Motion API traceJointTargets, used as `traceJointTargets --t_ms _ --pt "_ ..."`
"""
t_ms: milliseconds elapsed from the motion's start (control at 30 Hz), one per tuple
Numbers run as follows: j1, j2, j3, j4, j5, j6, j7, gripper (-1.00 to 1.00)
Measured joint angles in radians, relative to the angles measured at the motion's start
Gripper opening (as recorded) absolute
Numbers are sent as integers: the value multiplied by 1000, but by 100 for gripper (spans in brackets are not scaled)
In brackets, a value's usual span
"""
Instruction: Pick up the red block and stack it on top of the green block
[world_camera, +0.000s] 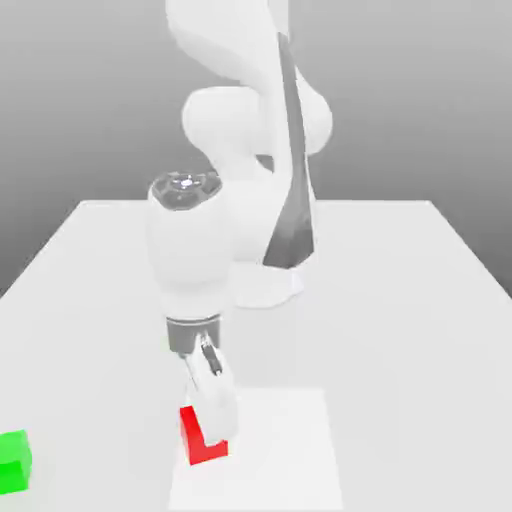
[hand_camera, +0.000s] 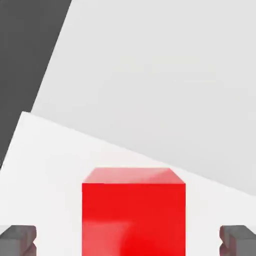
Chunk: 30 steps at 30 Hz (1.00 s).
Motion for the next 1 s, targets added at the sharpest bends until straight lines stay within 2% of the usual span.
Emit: traceJointTargets --t_ms 233,433,800,933,967,1000 --pt "1 7 -2 1 -3 8 2 -100" --pt "-14 -170 12 -17 33 -152 -29 -100" --pt "-244 -31 -141 350 96 -384 -292 -100" --pt "-282 87 -141 397 121 -312 -336 -100" --pt "-286 116 -137 400 127 -285 -341 100" --pt "-286 116 -137 400 127 -285 -341 100"
